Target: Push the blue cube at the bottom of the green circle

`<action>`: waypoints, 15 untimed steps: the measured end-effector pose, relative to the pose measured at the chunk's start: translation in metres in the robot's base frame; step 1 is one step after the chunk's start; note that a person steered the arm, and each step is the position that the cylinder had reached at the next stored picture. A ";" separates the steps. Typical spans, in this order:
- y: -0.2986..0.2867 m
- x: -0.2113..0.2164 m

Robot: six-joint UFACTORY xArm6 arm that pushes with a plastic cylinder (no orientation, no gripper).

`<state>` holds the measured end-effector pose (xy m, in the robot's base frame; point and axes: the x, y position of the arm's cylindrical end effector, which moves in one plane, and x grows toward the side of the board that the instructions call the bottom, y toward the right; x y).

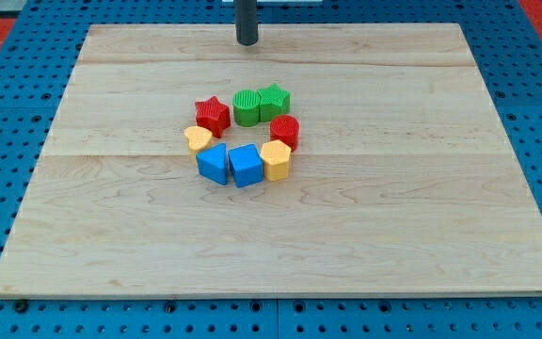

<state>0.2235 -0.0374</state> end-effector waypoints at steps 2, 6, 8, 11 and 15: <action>0.002 -0.004; 0.027 0.028; 0.113 0.120; 0.048 0.314; -0.003 0.194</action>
<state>0.4175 -0.0404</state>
